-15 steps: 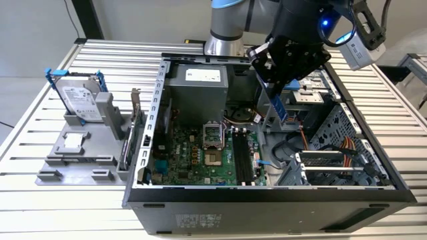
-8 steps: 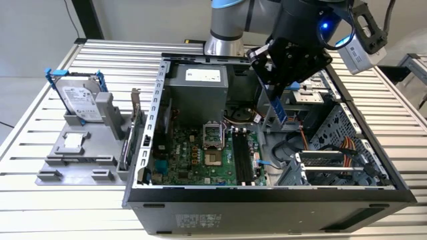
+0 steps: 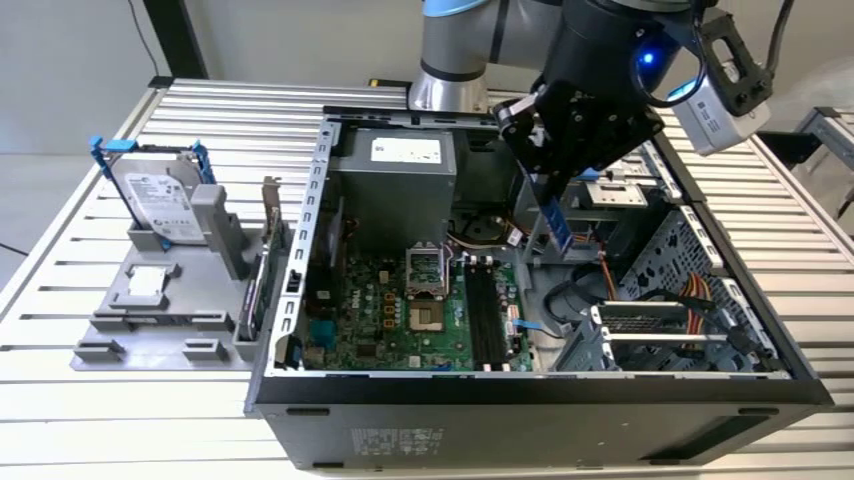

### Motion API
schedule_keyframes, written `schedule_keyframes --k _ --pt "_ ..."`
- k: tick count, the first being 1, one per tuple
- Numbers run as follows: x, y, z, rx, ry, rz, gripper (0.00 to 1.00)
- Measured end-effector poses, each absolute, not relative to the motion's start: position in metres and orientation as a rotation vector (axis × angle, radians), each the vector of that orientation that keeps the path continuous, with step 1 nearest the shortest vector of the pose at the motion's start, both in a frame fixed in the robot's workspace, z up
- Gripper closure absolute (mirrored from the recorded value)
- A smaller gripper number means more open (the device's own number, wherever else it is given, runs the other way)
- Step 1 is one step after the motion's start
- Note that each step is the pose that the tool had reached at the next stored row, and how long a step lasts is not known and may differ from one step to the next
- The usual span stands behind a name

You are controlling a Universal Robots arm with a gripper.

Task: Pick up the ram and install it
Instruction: 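Insert the ram into the slot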

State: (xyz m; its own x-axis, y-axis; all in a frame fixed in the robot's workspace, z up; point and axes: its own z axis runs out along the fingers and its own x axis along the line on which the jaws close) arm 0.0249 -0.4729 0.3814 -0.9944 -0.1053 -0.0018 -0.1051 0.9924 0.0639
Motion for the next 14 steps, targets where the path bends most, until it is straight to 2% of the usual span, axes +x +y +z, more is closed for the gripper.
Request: schedule_keyframes --k 14 --pt "0.0249 -0.4729 0.3788 0.165 -3.134 -0.097 1.00"
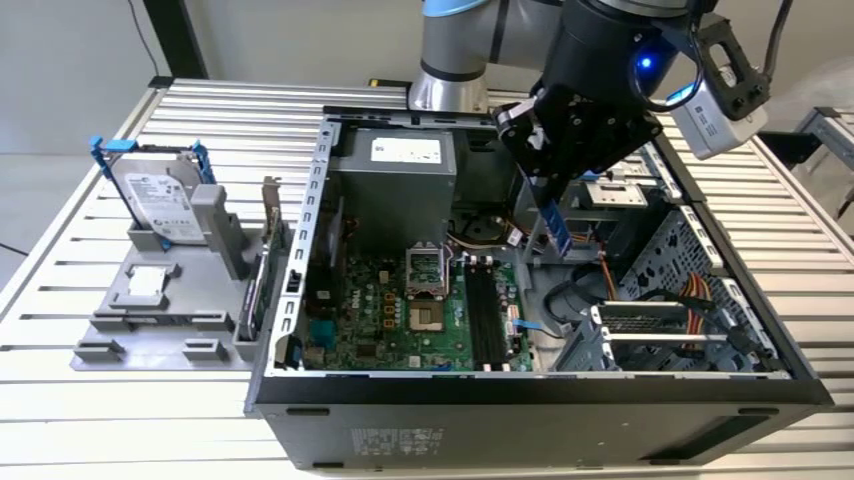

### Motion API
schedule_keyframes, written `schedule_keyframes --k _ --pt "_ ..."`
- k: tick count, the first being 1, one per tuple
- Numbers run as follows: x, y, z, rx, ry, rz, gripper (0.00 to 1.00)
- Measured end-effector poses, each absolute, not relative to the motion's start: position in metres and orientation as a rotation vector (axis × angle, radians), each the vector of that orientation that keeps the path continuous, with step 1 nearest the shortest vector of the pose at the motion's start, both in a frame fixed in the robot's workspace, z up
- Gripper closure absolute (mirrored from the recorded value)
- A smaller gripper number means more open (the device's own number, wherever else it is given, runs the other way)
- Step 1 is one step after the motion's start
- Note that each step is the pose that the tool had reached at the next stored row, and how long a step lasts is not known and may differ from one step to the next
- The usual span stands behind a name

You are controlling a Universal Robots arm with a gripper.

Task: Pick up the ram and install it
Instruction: 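Insert the ram into the slot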

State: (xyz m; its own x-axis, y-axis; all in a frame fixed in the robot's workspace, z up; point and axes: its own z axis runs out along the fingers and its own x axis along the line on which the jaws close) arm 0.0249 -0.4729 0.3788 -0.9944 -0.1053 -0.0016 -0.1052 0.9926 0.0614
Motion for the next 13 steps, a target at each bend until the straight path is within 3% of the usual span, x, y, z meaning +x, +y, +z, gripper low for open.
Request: schedule_keyframes --k 13 --pt "0.0249 -0.4729 0.3771 0.164 -3.134 -0.086 1.00"
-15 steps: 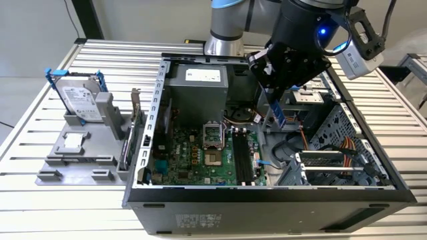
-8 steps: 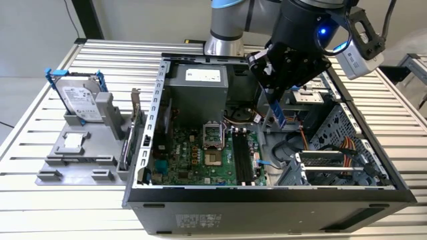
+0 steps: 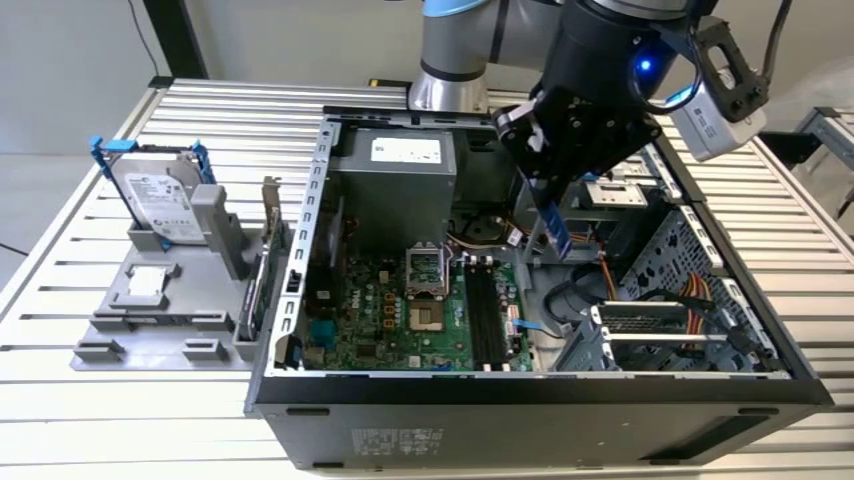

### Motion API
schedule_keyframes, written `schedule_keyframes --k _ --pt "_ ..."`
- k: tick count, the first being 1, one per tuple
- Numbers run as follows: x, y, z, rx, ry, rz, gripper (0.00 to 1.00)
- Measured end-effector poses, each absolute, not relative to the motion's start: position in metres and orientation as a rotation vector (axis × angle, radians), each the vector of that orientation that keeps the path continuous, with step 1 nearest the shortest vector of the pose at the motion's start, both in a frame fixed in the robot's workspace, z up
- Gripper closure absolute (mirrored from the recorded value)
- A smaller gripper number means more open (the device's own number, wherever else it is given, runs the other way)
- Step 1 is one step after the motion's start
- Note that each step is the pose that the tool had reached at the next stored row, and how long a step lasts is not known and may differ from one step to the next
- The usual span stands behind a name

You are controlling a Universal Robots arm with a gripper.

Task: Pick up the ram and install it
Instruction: 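Insert the ram into the slot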

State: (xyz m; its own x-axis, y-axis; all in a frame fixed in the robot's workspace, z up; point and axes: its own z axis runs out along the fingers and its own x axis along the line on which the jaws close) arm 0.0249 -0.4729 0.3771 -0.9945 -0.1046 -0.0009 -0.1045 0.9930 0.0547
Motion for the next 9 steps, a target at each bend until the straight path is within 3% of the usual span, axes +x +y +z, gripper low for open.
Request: schedule_keyframes --k 9 --pt "0.0242 -0.4729 0.3732 0.105 -3.138 -0.086 1.00"
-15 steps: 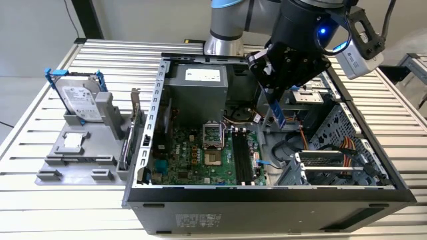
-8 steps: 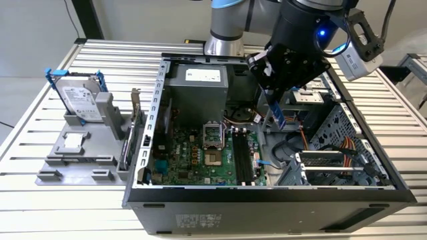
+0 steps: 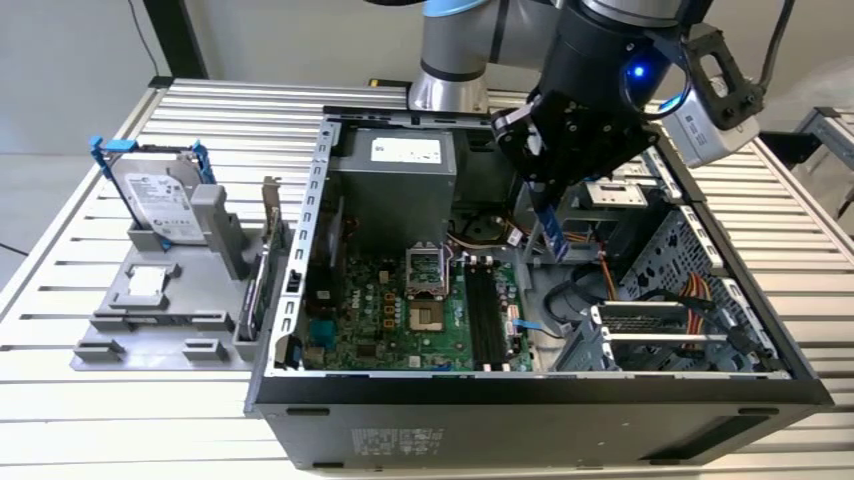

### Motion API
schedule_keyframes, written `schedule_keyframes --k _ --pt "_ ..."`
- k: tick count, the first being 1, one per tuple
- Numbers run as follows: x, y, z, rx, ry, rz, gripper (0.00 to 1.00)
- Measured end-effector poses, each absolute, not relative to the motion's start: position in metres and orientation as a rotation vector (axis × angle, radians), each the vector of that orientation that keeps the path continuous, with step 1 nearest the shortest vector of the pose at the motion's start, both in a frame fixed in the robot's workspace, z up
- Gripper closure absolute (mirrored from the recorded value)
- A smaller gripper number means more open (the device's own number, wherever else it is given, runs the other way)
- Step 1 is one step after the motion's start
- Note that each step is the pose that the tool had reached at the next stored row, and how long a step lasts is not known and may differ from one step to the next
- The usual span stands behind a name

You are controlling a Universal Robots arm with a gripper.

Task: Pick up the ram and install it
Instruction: 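Insert the ram into the slot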

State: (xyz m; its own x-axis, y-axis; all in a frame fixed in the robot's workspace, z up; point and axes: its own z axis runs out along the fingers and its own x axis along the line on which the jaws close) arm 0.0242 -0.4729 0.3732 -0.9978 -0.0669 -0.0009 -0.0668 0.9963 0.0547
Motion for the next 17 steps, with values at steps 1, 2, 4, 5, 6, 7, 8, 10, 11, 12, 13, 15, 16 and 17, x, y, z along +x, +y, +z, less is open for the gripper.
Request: schedule_keyframes --k 1,2,4,5,6,7,8,10,11,12,13,15,16,17 --pt "0.0241 -0.4729 0.3729 0.098 -3.138 -0.086 1.00" --pt "0.0241 -0.4729 0.3727 0.092 -3.138 -0.086 1.00" --pt "0.0241 -0.4729 0.3723 0.086 -3.139 -0.086 1.00" --pt "0.0241 -0.4729 0.3721 0.084 -3.139 -0.086 1.00" --pt "0.0241 -0.4729 0.3719 0.083 -3.139 -0.086 1.00" --pt "0.0241 -0.4729 0.3715 0.082 -3.139 -0.086 1.00" --pt "0.0241 -0.4729 0.3712 0.081 -3.139 -0.086 1.00" --pt "0.0241 -0.4729 0.3705 0.080 -3.139 -0.086 1.00" --pt "0.0241 -0.4729 0.3702 0.080 -3.139 -0.086 1.00" --pt "0.0241 -0.4729 0.3698 0.080 -3.139 -0.086 1.00" --pt "0.0241 -0.4729 0.3694 0.080 -3.139 -0.086 1.00" --pt "0.0241 -0.4729 0.3686 0.080 -3.139 -0.086 1.00" --pt "0.0241 -0.4729 0.3682 0.080 -3.139 -0.086 1.00" --pt "0.0241 -0.4729 0.3681 0.080 -3.139 -0.086 1.00"
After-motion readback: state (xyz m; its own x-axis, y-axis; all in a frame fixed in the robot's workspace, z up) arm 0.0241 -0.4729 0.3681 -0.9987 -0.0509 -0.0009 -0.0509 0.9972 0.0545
